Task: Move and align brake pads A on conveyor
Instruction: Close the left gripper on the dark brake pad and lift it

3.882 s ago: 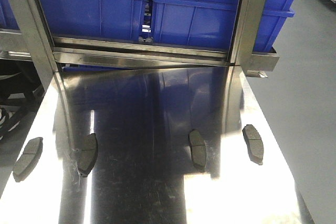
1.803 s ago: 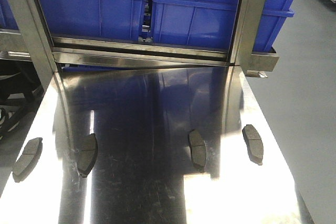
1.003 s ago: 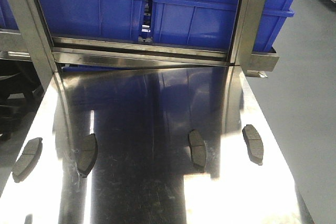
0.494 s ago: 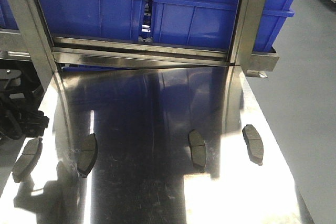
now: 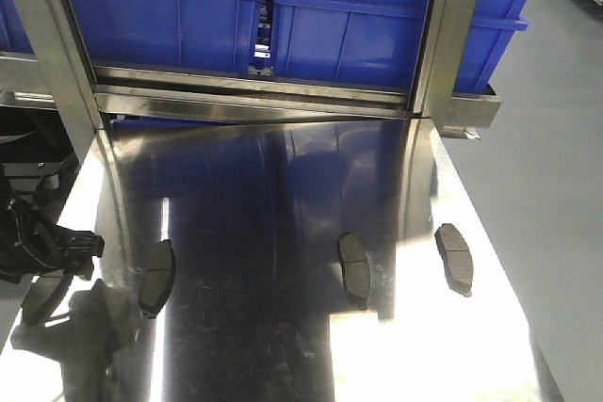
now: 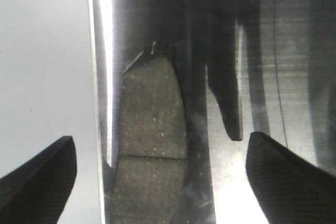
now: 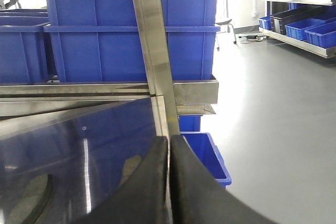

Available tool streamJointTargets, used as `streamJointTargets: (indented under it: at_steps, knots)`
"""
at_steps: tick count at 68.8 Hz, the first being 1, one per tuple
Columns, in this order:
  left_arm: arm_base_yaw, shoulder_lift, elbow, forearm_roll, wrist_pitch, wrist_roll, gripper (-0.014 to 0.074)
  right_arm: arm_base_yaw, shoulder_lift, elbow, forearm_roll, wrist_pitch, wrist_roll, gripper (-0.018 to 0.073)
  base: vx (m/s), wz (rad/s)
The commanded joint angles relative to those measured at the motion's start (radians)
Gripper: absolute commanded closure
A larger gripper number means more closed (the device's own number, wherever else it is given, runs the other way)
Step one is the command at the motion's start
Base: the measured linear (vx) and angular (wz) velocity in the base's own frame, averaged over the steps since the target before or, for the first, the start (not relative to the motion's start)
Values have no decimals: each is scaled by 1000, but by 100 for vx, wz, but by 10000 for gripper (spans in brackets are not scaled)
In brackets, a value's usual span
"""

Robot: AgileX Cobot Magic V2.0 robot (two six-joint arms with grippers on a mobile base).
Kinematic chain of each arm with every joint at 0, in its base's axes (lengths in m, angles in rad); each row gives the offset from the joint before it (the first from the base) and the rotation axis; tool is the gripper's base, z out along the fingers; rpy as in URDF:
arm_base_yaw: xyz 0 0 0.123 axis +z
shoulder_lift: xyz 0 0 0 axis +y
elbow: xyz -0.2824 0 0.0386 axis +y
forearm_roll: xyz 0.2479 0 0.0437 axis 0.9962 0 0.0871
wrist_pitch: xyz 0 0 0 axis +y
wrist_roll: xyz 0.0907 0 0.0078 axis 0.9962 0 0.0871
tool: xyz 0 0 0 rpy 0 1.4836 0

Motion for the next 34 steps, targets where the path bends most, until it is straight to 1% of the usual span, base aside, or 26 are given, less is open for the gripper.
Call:
streamJointTargets:
  at_steps: [1,34]
  knots:
    - [-3,-42,-32,-6,5,-9,6,-6,-16,21,-5,-73,-9,562,0,0]
    - [-3,-42,-32,-7,0,-9,91,-6,-16,21,-5,-73,-9,562,0,0]
